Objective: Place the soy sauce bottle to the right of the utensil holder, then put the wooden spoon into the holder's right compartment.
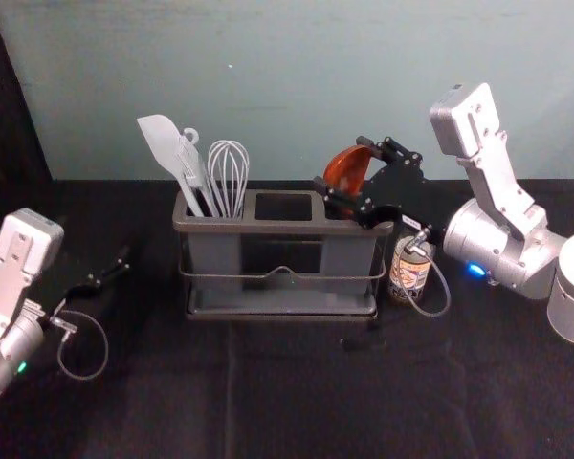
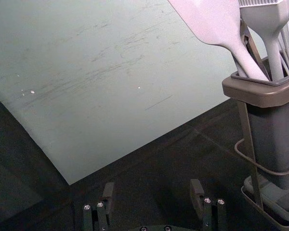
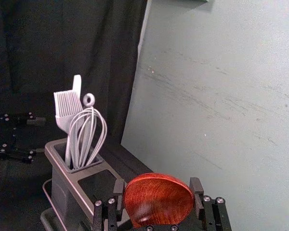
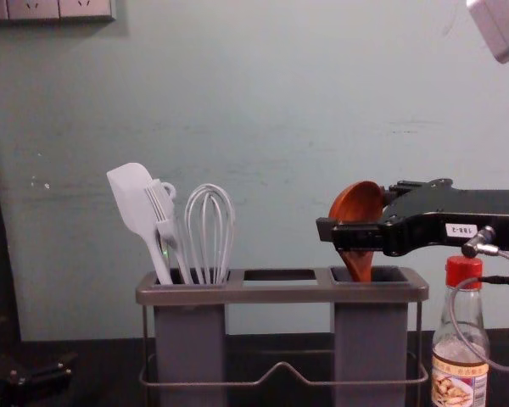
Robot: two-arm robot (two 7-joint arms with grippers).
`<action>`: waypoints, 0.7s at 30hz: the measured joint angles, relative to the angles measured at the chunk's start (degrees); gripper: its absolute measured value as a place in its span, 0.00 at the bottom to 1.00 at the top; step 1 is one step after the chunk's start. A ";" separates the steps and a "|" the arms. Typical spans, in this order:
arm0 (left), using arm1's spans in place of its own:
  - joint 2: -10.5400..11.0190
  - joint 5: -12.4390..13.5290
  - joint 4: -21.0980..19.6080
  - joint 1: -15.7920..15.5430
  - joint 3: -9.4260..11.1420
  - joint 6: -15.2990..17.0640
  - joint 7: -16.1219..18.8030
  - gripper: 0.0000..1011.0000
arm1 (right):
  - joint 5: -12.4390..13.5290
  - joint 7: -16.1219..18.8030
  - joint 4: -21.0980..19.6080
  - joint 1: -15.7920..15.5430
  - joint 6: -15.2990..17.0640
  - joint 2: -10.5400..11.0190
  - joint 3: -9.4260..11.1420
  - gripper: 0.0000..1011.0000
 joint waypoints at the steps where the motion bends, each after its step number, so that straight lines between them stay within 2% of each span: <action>1: 0.00 0.00 0.00 0.00 0.00 0.00 0.00 1.00 | 0.01 0.01 0.00 0.00 0.01 0.00 0.00 0.83; 5: 0.00 0.00 0.00 0.00 0.00 0.00 0.00 1.00 | 0.02 0.12 0.05 0.00 0.15 0.01 -0.03 0.89; 9: 0.00 0.00 0.00 0.00 0.00 0.00 0.00 1.00 | 0.05 0.15 0.06 0.01 0.15 0.01 -0.03 0.99; 21: 0.00 0.00 0.00 0.00 0.00 0.00 0.00 1.00 | 0.08 0.07 -0.30 -0.23 0.14 0.01 0.19 0.99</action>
